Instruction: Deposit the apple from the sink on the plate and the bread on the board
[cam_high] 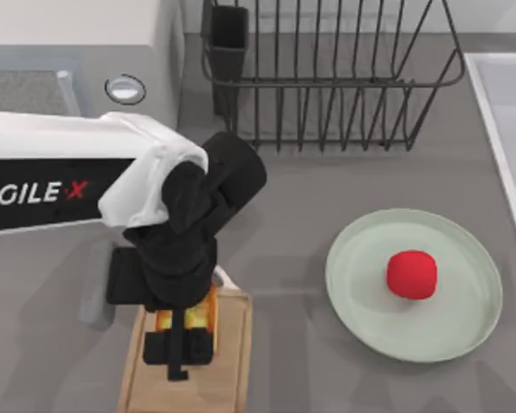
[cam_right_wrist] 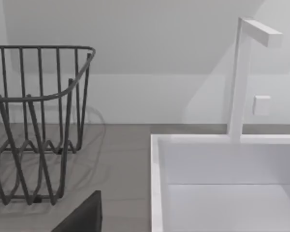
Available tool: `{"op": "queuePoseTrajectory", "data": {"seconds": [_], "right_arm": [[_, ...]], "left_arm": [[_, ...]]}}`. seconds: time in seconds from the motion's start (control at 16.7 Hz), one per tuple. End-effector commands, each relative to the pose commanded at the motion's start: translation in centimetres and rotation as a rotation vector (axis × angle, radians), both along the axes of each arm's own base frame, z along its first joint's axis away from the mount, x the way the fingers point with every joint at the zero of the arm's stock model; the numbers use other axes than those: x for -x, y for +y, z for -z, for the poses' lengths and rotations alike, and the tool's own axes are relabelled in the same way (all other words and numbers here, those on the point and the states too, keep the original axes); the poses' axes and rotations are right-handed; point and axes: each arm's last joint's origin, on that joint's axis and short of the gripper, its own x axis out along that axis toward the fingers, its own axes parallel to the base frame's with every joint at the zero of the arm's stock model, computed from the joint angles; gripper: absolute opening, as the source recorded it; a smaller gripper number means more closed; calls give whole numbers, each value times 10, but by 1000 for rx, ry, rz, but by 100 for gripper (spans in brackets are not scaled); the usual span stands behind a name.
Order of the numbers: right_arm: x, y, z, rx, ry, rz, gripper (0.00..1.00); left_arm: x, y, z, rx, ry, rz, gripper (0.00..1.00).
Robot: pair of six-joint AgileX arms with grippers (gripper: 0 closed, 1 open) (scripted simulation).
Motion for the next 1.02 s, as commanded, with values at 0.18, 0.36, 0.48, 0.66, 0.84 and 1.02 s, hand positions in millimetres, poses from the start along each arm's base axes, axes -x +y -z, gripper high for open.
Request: {"op": "queuePoseTrajectory", "data": {"seconds": [0.18,0.36,0.48,0.66,0.84,1.02], "right_arm": [[0,0,0,0,0,0,100],[0,0,0,0,0,0,100],[0,0,0,0,0,0,100],[0,0,0,0,0,0,100],[0,0,0,0,0,0,100],[0,0,0,0,0,0,100]], "left_arm": [[0,0,0,0,0,0,30],[0,0,0,0,0,0,53],[0,0,0,0,0,0,68],[0,0,0,0,0,0,90],[0,0,0,0,0,0,100],[0,0,0,0,0,0,100]]}}
